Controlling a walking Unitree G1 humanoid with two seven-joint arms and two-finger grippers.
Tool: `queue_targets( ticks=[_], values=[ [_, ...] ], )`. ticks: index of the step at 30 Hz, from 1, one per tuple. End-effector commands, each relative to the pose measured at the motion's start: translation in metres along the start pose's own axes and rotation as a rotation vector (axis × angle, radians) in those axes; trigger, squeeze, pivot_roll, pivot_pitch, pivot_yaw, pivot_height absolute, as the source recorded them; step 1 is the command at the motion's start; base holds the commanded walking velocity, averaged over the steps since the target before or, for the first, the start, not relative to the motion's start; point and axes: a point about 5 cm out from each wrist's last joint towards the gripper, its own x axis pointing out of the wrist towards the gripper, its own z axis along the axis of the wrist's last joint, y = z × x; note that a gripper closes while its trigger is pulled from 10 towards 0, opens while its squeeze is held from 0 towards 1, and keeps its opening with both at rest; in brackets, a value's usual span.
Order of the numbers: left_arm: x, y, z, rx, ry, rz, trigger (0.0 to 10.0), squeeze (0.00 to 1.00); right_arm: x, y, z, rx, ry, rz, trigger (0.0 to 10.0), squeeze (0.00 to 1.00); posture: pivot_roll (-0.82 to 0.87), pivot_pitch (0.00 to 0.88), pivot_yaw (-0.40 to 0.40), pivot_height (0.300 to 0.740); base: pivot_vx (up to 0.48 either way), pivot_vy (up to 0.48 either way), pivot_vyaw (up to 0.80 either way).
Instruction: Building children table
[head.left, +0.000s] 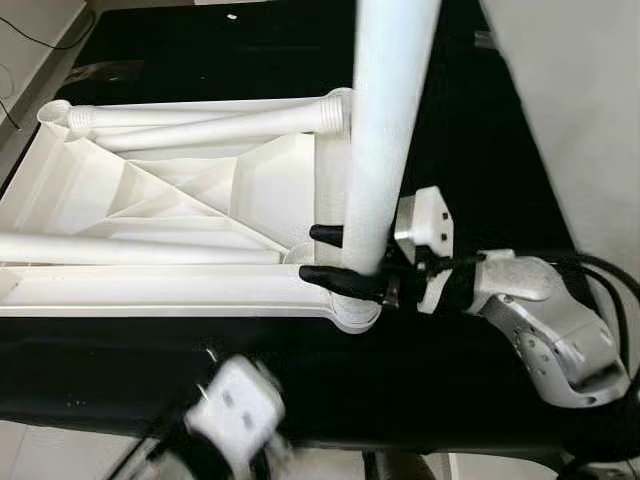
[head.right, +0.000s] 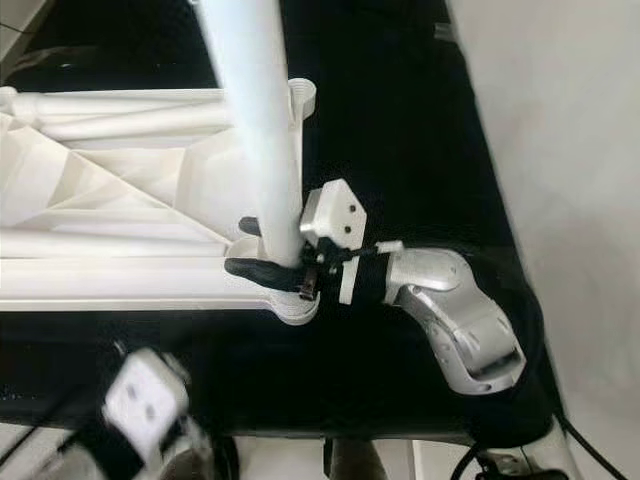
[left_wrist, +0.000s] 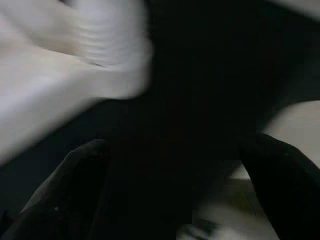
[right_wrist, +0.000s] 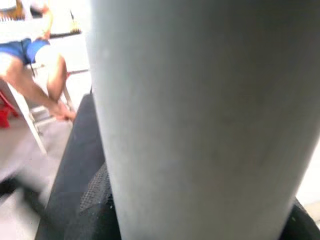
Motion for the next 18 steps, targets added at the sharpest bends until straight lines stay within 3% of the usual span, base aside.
queue_targets(
  ticks=[1, 3, 6, 9, 18],
  values=[
    [-0.003, -0.005, 0.0, -0.017, 0.015, -0.035, 10.0, 0.0, 0.007, 0.009, -0.018, 0.107, 0.026, 0.063, 10.0, 0.0, 0.02, 0.325, 0.033, 0.74, 0.0, 0.0, 0.0],
    [-0.007, -0.008, -0.001, -0.058, 0.026, -0.015, 10.0, 0.0, 0.009, 0.008, -0.018, 0.127, -0.003, 0.064, 10.0, 0.0, 0.03, 0.331, 0.037, 0.74, 0.0, 0.0, 0.0],
    [-0.008, -0.006, -0.001, -0.056, 0.026, 0.015, 10.0, 0.0, 0.01, 0.008, -0.019, 0.126, -0.009, 0.068, 10.0, 0.0, 0.03, 0.331, 0.037, 0.74, 0.0, 0.0, 0.0],
    [-0.008, 0.003, -0.003, -0.003, 0.018, 0.126, 10.0, 0.0, 0.014, 0.011, -0.024, 0.066, 0.018, 0.094, 10.0, 0.0, 0.04, 0.339, 0.038, 0.74, 0.0, 0.0, 0.0],
    [-0.011, 0.01, 0.0, 0.004, 0.012, 0.224, 10.0, 0.0, 0.01, 0.022, -0.033, -0.024, 0.085, 0.144, 10.0, 0.0, 0.05, 0.356, 0.046, 0.74, 0.0, 0.0, 0.0]
  ],
)
